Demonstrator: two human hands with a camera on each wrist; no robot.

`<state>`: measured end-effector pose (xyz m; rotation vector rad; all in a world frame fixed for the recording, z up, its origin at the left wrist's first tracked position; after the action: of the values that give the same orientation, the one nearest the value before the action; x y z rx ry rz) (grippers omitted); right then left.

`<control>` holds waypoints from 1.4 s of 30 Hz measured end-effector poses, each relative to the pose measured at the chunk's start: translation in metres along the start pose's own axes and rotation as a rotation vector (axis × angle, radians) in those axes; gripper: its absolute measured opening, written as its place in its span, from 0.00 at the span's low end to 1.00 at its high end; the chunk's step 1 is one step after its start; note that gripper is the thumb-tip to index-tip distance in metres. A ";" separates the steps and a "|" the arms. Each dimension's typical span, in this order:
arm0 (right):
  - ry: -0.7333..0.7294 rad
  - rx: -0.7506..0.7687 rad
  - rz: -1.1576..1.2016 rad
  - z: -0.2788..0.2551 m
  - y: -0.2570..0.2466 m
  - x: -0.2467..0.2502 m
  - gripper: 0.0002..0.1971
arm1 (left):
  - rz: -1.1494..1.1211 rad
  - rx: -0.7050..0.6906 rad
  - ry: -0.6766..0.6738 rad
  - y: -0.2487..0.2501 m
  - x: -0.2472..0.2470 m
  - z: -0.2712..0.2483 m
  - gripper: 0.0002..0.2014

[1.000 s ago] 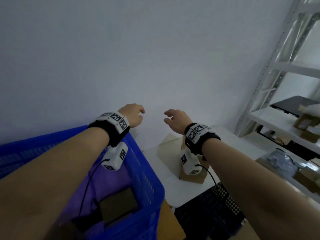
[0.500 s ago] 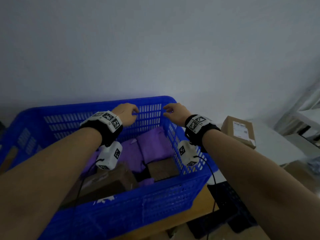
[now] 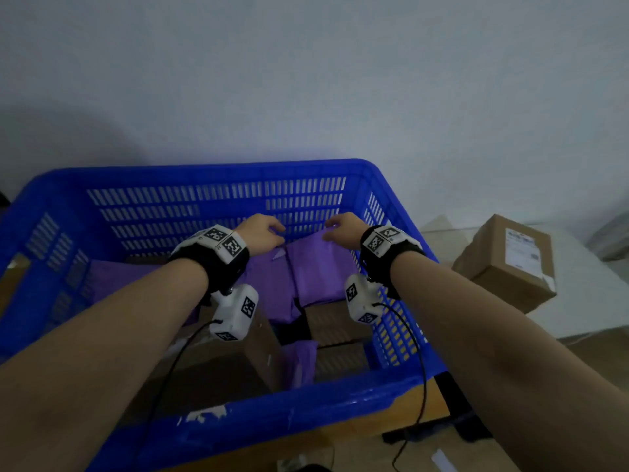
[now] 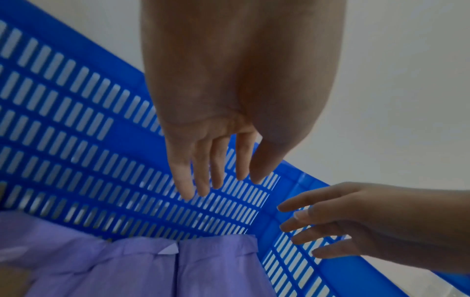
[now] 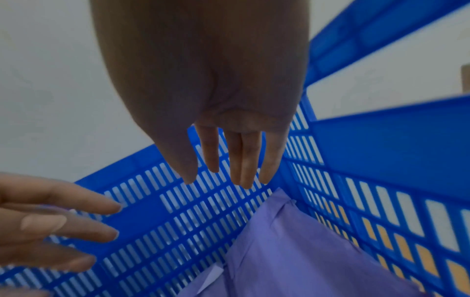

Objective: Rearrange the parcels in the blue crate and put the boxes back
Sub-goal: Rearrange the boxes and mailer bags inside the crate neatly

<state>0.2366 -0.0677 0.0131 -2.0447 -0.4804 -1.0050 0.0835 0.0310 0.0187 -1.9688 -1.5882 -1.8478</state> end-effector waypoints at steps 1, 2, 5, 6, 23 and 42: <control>-0.003 -0.010 0.024 0.006 0.003 -0.001 0.24 | -0.024 0.022 -0.034 -0.001 -0.005 0.006 0.18; -0.008 -0.019 0.050 0.013 0.006 -0.003 0.24 | -0.047 0.050 -0.063 -0.003 -0.009 0.013 0.19; -0.044 -0.054 0.113 0.030 0.016 -0.014 0.25 | -0.144 0.155 -0.108 -0.011 -0.017 0.031 0.19; -0.057 -0.070 0.124 0.036 0.020 -0.019 0.26 | -0.173 0.178 -0.116 -0.012 -0.019 0.038 0.19; -0.130 -0.256 0.134 0.069 0.082 -0.056 0.23 | -0.160 0.241 -0.411 -0.027 -0.085 0.110 0.18; -0.072 -0.325 0.194 0.068 0.085 -0.056 0.18 | -0.447 0.284 -0.467 -0.032 -0.099 0.108 0.19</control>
<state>0.2881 -0.0654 -0.0980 -2.3699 -0.1557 -0.9419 0.1637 0.0490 -0.1073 -2.1397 -2.4317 -1.1871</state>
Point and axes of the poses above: each hand's wrist, its own z-axis towards the middle knuckle, its own x-axis out of the back of the hand, y = z × x, the point moved 4 cm from there along z, towards the middle knuckle, and after that the axes turned 3 degrees about -y, right-handed, at the moved point
